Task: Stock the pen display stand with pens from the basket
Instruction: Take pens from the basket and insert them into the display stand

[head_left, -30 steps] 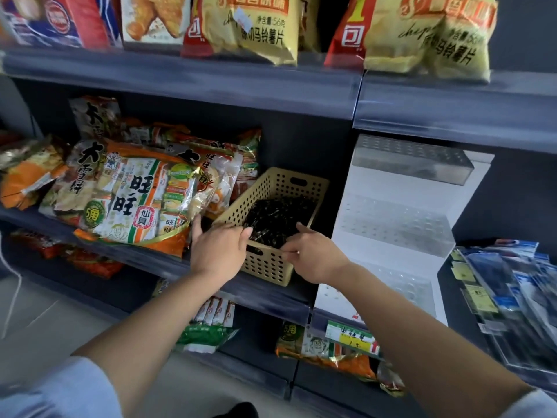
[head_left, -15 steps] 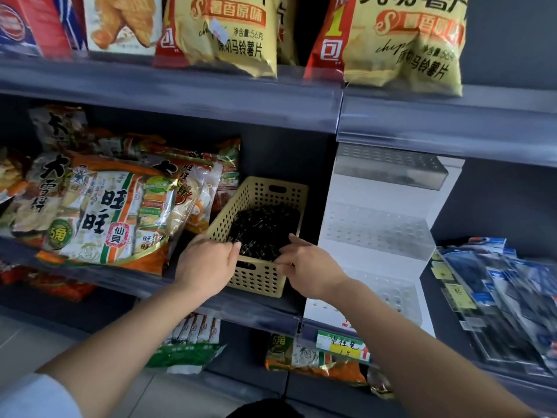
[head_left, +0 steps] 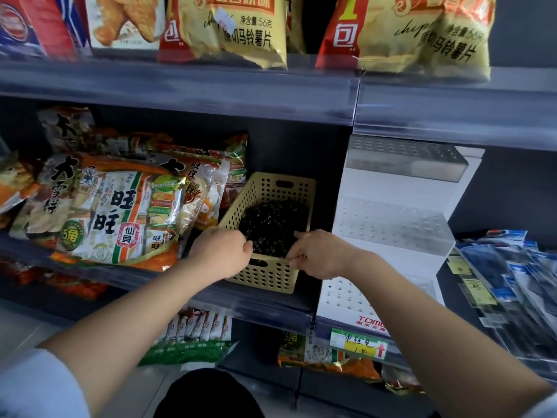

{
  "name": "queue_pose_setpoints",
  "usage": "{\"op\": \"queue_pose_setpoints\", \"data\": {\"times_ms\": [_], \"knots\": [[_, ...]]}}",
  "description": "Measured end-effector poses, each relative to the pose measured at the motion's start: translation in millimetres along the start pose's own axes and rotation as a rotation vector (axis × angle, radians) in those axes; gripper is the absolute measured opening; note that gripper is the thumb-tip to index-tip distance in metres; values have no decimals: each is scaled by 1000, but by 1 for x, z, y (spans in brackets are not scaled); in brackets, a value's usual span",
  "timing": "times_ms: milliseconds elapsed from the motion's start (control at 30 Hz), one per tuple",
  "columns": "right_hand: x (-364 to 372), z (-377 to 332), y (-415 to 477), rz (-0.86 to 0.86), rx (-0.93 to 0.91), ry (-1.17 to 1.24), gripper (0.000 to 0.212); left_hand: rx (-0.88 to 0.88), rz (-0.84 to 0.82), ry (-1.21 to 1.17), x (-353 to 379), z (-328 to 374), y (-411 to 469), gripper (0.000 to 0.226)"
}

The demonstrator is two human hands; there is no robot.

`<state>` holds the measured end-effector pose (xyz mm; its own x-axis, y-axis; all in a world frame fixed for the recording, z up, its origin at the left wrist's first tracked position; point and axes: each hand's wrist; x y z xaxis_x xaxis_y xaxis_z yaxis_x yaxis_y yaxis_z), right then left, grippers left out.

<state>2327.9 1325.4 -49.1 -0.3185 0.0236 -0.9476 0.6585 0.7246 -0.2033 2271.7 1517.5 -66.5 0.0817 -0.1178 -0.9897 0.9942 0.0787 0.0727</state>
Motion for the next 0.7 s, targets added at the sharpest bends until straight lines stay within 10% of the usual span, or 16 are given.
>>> {"op": "queue_pose_setpoints", "data": {"times_ms": [167, 400, 700], "knots": [[2, 0, -1, 10, 14, 9, 27, -182, -258, -97, -3, 8, 34, 23], [5, 8, 3, 3, -22, 22, 30, -376, -457, -399, 13, 26, 82, 57], [7, 8, 2, 15, -46, 22, 31, -487, -186, -782, 29, 6, 97, 26]]}}
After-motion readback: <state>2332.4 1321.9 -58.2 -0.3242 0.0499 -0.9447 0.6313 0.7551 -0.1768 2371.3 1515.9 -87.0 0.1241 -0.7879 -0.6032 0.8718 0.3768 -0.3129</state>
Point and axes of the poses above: each hand's wrist, its own y-axis towards the middle knuckle, its own x-axis out of the palm, z = x × y
